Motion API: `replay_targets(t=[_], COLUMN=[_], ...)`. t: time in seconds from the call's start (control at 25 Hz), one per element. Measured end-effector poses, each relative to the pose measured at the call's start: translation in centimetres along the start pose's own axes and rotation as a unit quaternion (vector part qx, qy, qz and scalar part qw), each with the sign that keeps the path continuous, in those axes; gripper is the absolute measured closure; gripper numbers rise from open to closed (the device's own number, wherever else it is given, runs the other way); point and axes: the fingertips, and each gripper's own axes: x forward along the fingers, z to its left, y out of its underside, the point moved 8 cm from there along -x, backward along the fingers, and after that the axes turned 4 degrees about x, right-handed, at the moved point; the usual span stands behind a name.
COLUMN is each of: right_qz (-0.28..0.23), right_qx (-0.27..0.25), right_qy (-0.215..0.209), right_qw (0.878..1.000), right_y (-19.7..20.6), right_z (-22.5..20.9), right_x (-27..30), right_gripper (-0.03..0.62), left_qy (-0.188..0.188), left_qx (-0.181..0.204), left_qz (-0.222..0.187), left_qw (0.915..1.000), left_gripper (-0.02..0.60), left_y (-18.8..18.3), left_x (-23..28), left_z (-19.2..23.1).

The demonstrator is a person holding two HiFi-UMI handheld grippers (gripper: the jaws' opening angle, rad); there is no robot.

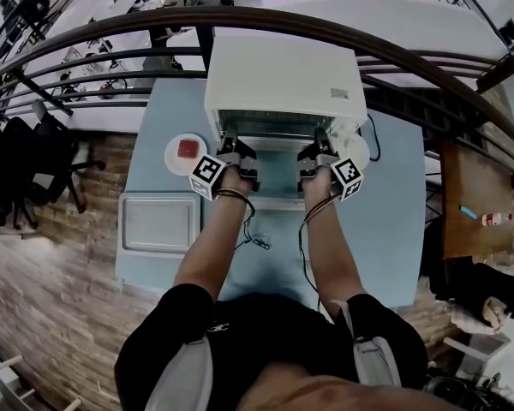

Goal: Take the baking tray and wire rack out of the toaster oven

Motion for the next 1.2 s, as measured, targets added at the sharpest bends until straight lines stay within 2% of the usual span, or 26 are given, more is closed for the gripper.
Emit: replay_targets(t=[0.56,1.2], right_qz=[0.002,-0.018], right_qx=[-0.011,-0.022], right_qy=[0.013,0.01], right_qw=[1.0,1.0], right_y=[1.5,3.3], right_z=[0.1,0.7], right_x=[-7.9,-17.0], right_gripper=[0.579,0.578], left_qy=[-0.007,-0.004], left_qx=[-0.003,0.0], left_qz=[0.028,0.074], left_qw=[0.9996,0.9972], left_gripper=[0.56,0.56], left_y=[0.9,1.6], left_x=[-7.7,-15.7], left_z=[-0.7,-2.0])
